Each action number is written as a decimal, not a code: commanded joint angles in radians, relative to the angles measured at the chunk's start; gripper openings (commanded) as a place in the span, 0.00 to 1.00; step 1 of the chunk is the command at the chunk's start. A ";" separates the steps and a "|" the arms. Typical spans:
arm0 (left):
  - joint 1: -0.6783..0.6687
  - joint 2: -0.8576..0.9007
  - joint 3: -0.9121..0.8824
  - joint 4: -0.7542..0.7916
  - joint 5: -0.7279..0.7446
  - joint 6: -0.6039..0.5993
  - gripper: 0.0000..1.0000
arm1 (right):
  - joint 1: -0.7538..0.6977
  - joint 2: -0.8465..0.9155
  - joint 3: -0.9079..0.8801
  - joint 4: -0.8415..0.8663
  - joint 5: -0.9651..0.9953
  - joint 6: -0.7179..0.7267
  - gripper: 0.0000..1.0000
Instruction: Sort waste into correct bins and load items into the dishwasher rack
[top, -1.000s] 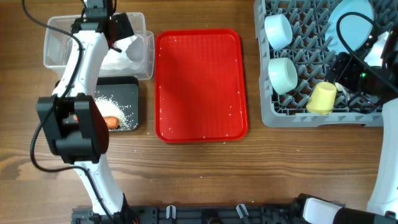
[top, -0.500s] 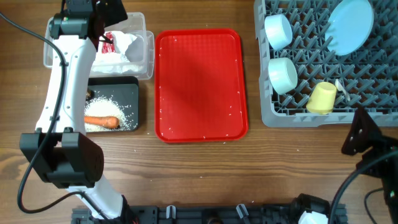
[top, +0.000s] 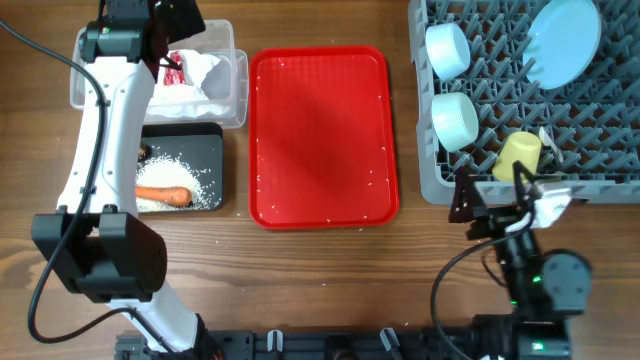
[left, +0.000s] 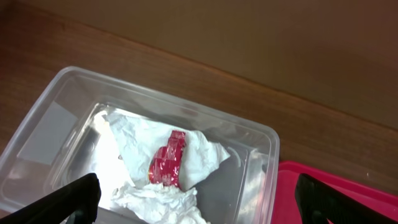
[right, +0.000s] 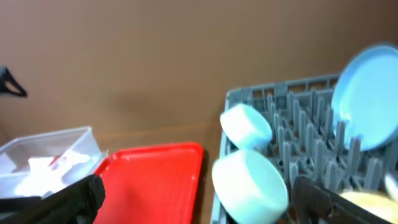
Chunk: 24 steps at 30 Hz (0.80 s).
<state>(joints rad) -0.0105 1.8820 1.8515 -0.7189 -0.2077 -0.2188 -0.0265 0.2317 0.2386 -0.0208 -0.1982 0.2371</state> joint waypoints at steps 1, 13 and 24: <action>-0.002 -0.001 0.008 0.003 0.006 -0.002 1.00 | 0.029 -0.137 -0.169 0.075 0.120 0.051 1.00; -0.002 -0.001 0.008 0.003 0.006 -0.002 1.00 | 0.030 -0.222 -0.233 0.025 0.120 0.051 1.00; -0.008 -0.053 0.008 -0.014 0.005 -0.001 1.00 | 0.030 -0.222 -0.233 0.024 0.120 0.051 1.00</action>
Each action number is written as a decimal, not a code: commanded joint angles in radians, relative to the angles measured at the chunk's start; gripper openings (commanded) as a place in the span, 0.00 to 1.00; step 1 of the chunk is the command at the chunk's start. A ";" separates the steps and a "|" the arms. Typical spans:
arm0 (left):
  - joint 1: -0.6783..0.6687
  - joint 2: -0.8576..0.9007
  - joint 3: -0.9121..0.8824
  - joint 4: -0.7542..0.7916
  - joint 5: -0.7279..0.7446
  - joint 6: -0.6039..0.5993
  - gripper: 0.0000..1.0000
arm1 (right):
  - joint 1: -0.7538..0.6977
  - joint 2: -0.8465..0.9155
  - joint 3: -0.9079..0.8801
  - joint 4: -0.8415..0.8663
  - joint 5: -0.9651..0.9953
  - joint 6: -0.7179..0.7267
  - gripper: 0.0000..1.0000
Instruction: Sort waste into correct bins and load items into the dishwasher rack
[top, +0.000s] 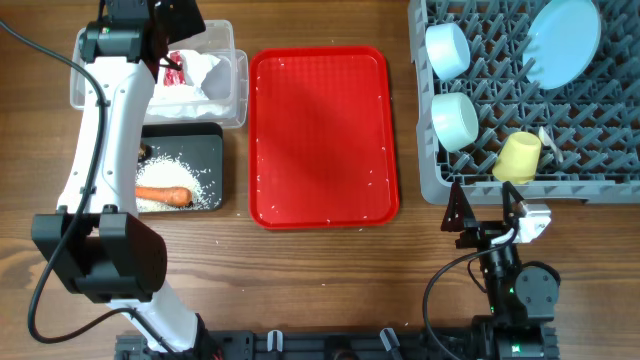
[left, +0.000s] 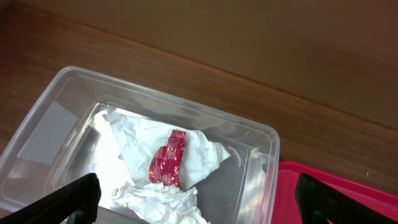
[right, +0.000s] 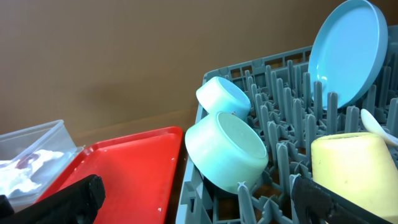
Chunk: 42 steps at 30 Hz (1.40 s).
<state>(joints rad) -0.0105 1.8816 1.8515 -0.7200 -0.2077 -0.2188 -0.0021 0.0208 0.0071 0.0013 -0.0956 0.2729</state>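
My left gripper (left: 199, 198) hangs open and empty over the clear bin (left: 268, 138) at the table's back left. In that bin lie crumpled white tissue (left: 134, 140) and a red wrapper (left: 168, 160). In front of it the black bin (top: 216, 134) holds rice and a carrot (top: 163, 195). At the right the grey dishwasher rack (top: 432, 188) carries two pale bowls (top: 454, 118), a blue plate (top: 563, 40), a yellow cup (top: 518, 157) and a white spoon (right: 373, 121). My right gripper (top: 487, 212) stands open and empty just in front of the rack's near edge.
A red tray (top: 320, 130) with a few white crumbs on it lies between the bins and the rack. The left arm's white links run along the table's left side, over the black bin. Bare wooden table stretches along the front.
My right gripper has drawn back from the rack's front edge by the yellow cup toward the table's near side. The cup now shows in full. The left gripper stays open over the clear bin.
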 joint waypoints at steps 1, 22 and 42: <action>-0.013 -0.090 0.008 -0.030 0.005 0.000 1.00 | 0.006 -0.011 -0.002 0.003 0.018 0.016 1.00; 0.088 -1.713 -1.736 0.680 0.219 -0.054 1.00 | 0.006 -0.011 -0.002 0.002 0.018 0.016 1.00; 0.085 -1.875 -1.846 0.645 0.228 -0.051 1.00 | 0.006 -0.011 -0.002 0.002 0.018 0.016 1.00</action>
